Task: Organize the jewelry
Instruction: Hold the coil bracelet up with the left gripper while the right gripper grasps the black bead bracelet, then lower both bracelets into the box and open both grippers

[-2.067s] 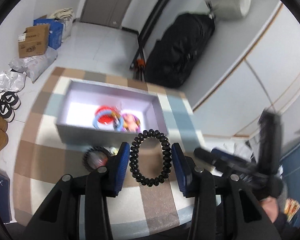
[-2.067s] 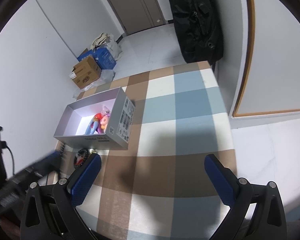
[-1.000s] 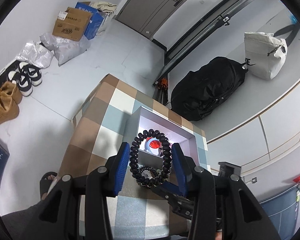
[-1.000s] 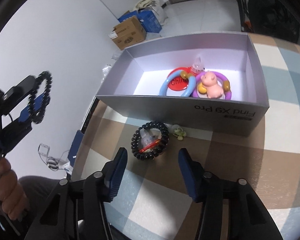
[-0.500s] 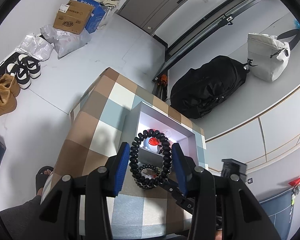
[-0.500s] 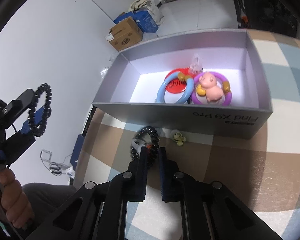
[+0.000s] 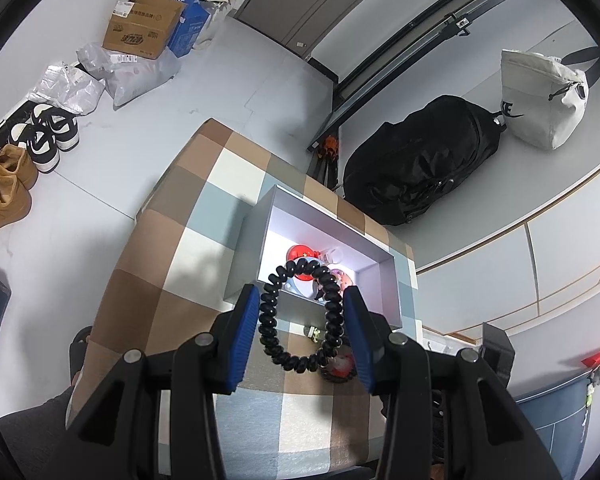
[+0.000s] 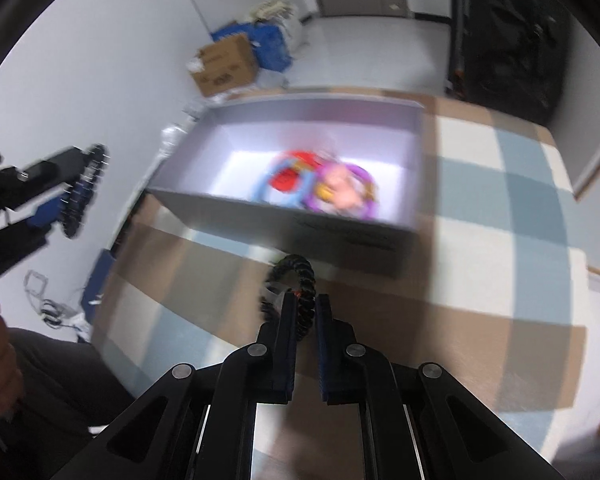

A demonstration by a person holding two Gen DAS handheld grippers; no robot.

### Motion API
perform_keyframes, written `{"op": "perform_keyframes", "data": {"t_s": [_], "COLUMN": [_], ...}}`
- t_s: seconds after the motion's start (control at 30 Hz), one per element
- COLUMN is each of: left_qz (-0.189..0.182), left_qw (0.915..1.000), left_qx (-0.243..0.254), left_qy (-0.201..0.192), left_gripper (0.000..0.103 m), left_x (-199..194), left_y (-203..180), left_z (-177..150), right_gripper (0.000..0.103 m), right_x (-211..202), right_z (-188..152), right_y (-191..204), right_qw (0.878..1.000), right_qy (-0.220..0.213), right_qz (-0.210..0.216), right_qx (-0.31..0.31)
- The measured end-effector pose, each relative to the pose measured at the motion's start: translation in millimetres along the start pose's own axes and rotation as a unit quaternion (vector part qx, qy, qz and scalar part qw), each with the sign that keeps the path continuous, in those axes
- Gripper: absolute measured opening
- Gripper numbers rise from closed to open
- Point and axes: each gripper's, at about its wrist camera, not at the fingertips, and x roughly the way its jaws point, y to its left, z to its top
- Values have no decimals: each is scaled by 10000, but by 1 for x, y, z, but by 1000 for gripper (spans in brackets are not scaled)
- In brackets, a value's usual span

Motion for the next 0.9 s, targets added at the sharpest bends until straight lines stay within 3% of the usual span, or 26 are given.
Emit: {"op": "perform_keyframes", "data": {"t_s": [0.13,0.37,0.47,0.9], "left_qz": [31,85,129,183], "left_qw": [10000,9997,9994,9977], "left_qx": [29,164,229,638], "left_qy": [55,174,209,133], "left_gripper": [37,37,37,37], "left_x": [5,15,20,28], "left_y": [-4,-17,-23,-46], "left_z": [-1,-7,-10,-18], "right_gripper": [7,8,8,8], "right_x": [-11,-54,-68,-84], "right_z": [-6,-10,-11,0], "right_y": [-5,-23,-20,-20], "right_qw": [9983,9950,9912,9838], "right_qy": [-139,-821,-1092,-1447], "right_qz": [-499,569,747,1043], "right_qx": [-254,26,-55,152]}}
